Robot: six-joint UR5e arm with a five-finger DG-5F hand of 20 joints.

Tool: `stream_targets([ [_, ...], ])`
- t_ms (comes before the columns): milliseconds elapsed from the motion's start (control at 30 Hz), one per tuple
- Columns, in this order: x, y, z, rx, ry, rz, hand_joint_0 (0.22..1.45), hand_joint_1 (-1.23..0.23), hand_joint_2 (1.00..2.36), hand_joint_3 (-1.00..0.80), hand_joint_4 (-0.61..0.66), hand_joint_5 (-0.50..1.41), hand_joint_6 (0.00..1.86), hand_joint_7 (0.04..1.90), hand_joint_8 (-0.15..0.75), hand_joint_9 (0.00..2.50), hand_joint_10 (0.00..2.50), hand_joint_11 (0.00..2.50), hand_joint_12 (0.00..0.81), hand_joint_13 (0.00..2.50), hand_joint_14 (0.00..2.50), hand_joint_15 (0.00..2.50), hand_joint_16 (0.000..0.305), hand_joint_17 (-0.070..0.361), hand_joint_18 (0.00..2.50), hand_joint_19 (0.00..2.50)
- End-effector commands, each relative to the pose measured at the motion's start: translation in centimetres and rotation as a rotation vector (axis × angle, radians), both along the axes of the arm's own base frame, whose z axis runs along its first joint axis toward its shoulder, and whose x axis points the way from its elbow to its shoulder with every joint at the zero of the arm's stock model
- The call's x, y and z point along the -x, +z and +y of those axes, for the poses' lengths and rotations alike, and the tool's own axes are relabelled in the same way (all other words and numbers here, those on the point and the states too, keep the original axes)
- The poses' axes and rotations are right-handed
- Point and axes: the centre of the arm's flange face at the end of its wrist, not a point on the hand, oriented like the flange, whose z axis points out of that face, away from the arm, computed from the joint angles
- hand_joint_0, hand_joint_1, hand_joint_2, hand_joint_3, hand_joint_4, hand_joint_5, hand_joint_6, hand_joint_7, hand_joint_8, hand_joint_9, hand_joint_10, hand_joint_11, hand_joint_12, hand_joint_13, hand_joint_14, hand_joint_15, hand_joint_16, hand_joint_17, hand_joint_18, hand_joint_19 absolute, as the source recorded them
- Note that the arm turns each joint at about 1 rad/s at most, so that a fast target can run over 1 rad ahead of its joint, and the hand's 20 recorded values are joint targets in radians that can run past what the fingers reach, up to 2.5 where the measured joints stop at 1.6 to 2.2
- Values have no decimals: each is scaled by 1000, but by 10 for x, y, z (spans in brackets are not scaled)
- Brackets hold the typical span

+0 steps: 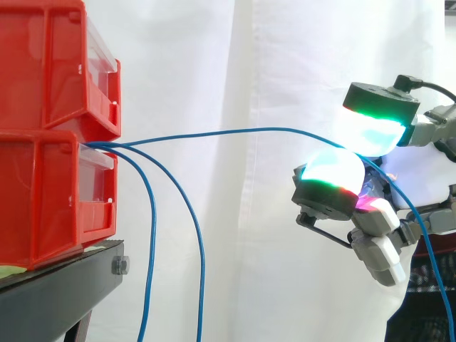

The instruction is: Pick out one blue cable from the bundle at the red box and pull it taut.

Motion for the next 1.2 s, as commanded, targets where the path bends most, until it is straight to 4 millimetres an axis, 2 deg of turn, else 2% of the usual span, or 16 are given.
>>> stream_targets([
  [0, 0, 0, 0, 0, 0, 1, 636, -720, 1014, -278, -3, -77, 933, 881, 338, 1063, 24, 579, 377, 917, 25, 608, 54, 122, 696, 661],
  [1167, 0, 0, 0, 0, 0, -1, 633, -716, 1014, -280, 2, -79, 933, 877, 324, 1045, 24, 605, 378, 912, 23, 614, 54, 122, 684, 673],
])
